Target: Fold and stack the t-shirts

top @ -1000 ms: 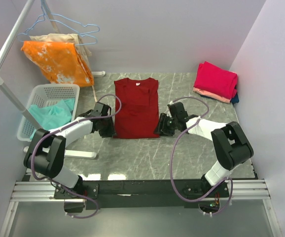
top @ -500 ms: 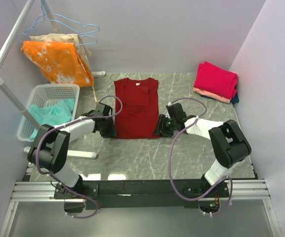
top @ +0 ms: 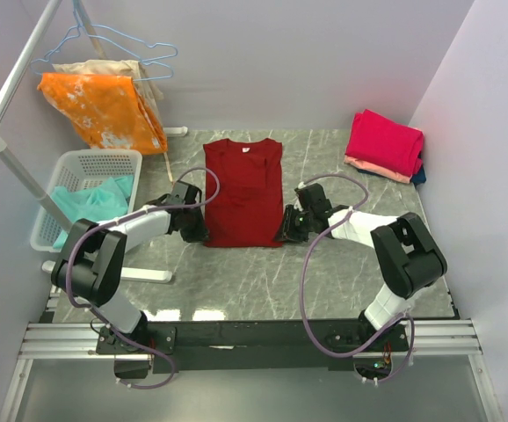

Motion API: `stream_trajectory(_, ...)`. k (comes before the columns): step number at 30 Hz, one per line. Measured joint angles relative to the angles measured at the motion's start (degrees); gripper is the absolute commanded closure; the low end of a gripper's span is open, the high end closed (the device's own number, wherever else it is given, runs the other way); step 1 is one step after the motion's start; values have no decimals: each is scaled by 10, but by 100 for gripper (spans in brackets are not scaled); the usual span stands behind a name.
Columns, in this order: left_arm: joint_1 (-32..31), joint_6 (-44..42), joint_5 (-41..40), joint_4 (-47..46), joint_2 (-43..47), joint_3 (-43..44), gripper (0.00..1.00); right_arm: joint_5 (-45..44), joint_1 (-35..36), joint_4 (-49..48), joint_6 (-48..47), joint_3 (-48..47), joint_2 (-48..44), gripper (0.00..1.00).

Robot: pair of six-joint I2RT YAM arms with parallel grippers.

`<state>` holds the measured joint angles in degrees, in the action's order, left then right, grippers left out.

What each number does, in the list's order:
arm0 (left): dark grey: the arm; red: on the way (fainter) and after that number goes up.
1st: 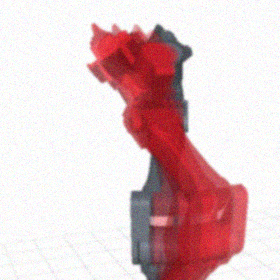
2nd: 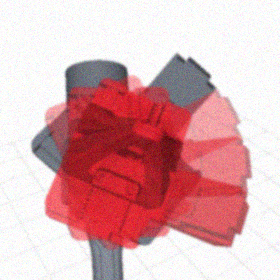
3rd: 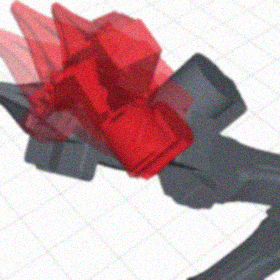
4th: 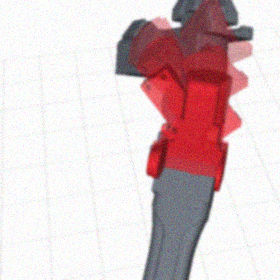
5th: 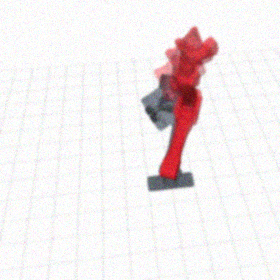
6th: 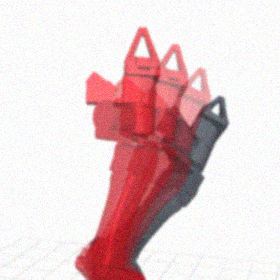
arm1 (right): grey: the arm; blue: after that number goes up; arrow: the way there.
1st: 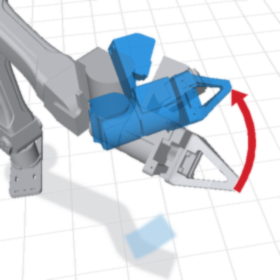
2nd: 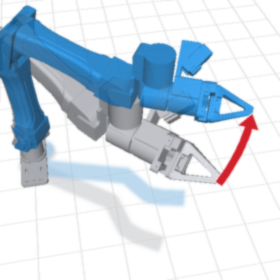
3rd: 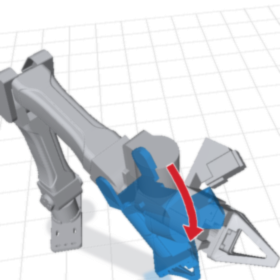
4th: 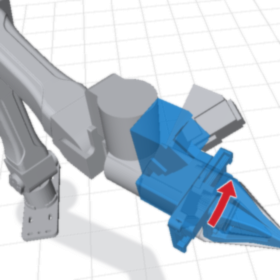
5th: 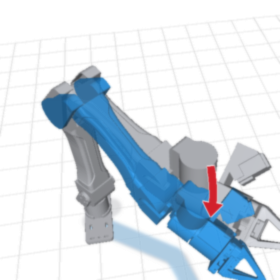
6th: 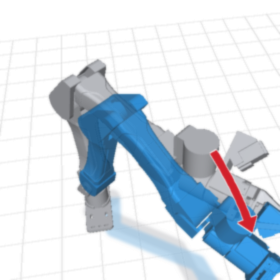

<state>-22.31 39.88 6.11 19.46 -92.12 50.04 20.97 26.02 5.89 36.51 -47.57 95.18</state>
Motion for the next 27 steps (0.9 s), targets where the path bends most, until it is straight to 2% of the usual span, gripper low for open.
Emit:
stream_trajectory(3, -3, 1, 10, -3, 0, -7, 99, 6, 0, -4, 0, 0, 5, 84)
stream_trajectory(5, -6, 2, 16, -8, 0, -14, 99, 10, 2, -5, -1, 0, 8, 100)
stream_trajectory(17, -17, 15, 10, -3, 21, -33, 99, 9, 10, -10, 0, 30, -12, 100)
stream_trajectory(27, -83, 83, -24, 78, 165, -101, 99, 4, 19, 18, 1, 121, -148, 100)
